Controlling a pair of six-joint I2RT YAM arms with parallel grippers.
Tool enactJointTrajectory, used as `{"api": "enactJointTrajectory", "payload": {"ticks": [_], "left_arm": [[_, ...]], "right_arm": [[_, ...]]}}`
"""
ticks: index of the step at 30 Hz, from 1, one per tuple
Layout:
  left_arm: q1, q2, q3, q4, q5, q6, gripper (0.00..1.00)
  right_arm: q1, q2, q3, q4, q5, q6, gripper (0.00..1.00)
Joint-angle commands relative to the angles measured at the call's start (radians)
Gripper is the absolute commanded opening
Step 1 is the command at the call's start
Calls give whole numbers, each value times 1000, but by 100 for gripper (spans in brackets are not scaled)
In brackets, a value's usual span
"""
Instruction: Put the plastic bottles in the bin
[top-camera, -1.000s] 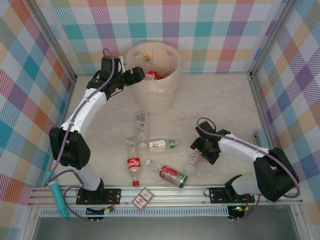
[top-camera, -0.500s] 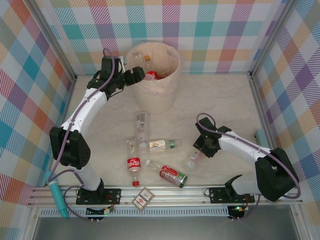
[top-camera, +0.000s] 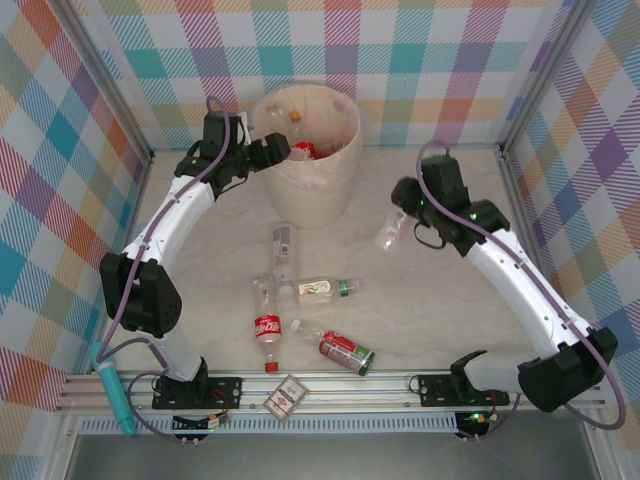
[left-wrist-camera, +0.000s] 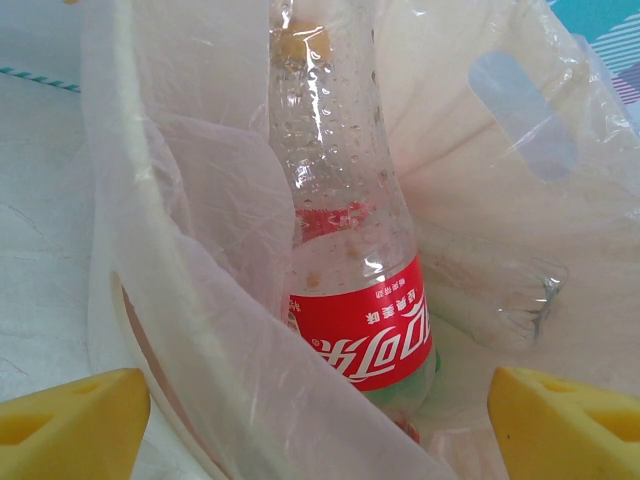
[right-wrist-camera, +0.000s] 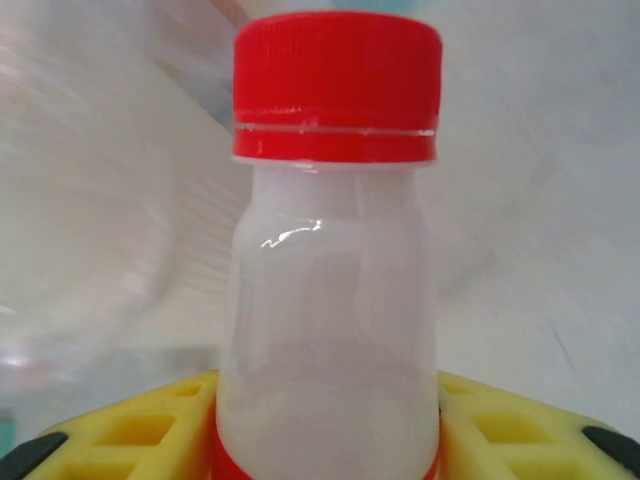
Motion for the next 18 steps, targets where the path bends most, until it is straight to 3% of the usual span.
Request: {"api": "enactJointTrajectory", "payload": {"ticks": [1, 4, 18], "left_arm": [[3, 31, -13, -91, -9, 21, 87], [3, 30, -20, -82, -4, 11, 87], [4, 36, -18, -80, 8, -1, 87]], "right_arm": [[0, 95, 130, 228, -71, -200, 45], [6, 201, 290, 312, -157, -245, 43], [61, 721, 958, 343, -218, -303, 44]]}}
